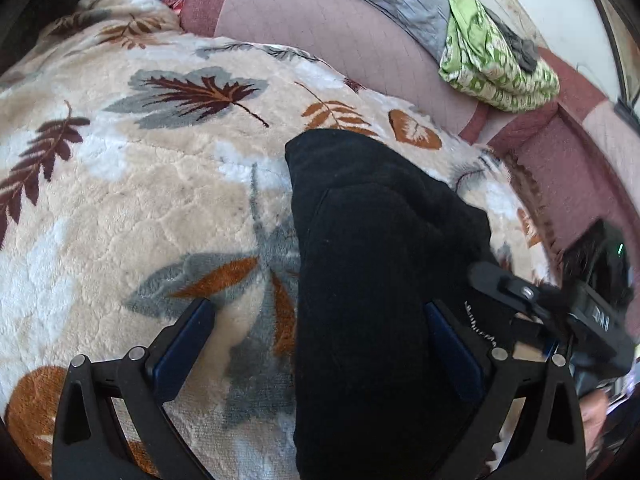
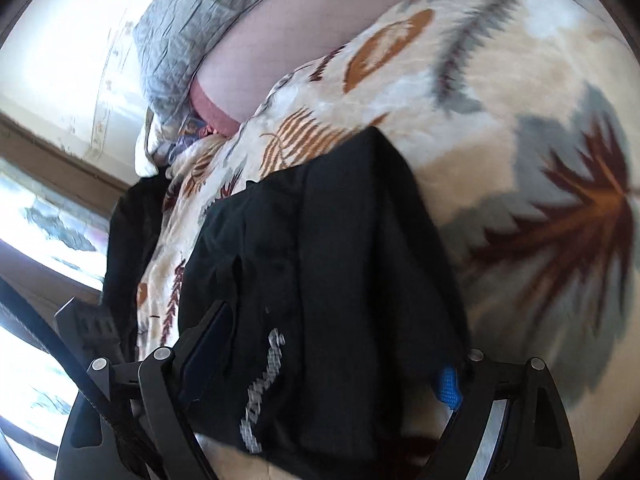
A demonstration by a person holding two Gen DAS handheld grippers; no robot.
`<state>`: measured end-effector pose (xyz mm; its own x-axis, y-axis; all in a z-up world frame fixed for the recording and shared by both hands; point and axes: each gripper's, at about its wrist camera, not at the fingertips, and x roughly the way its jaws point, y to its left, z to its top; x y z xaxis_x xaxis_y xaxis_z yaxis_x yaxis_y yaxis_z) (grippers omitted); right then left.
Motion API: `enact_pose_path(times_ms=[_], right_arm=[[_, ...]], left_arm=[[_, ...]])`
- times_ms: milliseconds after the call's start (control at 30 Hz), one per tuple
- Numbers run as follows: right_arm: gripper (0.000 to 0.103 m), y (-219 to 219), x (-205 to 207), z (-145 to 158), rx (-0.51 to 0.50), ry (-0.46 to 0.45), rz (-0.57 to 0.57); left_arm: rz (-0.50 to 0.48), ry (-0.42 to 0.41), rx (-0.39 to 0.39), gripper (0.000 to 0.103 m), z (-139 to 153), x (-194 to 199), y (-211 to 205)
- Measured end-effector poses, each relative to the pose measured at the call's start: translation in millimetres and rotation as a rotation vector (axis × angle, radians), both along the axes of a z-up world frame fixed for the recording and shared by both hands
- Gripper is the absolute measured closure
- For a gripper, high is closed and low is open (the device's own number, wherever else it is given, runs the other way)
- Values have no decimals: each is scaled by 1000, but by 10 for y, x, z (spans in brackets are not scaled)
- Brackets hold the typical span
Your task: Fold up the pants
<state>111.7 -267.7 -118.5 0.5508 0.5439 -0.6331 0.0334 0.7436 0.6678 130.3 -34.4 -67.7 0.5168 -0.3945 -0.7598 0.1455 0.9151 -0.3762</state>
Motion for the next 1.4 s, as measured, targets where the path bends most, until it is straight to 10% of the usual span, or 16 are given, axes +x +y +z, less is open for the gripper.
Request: enact_pose_path(times_ms=[67, 100, 200, 700, 800, 1100, 1400], right_arm=[[46, 83, 51, -1, -36, 6, 30], [64, 89, 73, -24, -36, 10, 47], [70, 83, 99, -9, -14, -4, 56], [73, 41, 553, 396, -56, -166, 67], [61, 31, 680, 178, -98, -73, 72], [37, -591, 523, 275, -50, -29, -162], [37, -619, 576, 365, 309, -153, -62]], left_arm=[[-6, 11, 24, 14, 65, 16, -62], [-49, 20, -38, 52, 91, 33, -96], [-93, -3, -27, 63, 239, 57, -224], [-32, -3, -13, 61, 293, 717, -276], [-6, 30, 17, 40, 129, 733, -245], [-22, 1, 39, 40, 564, 510, -48], [-39, 33, 79, 30, 662, 1105, -436]])
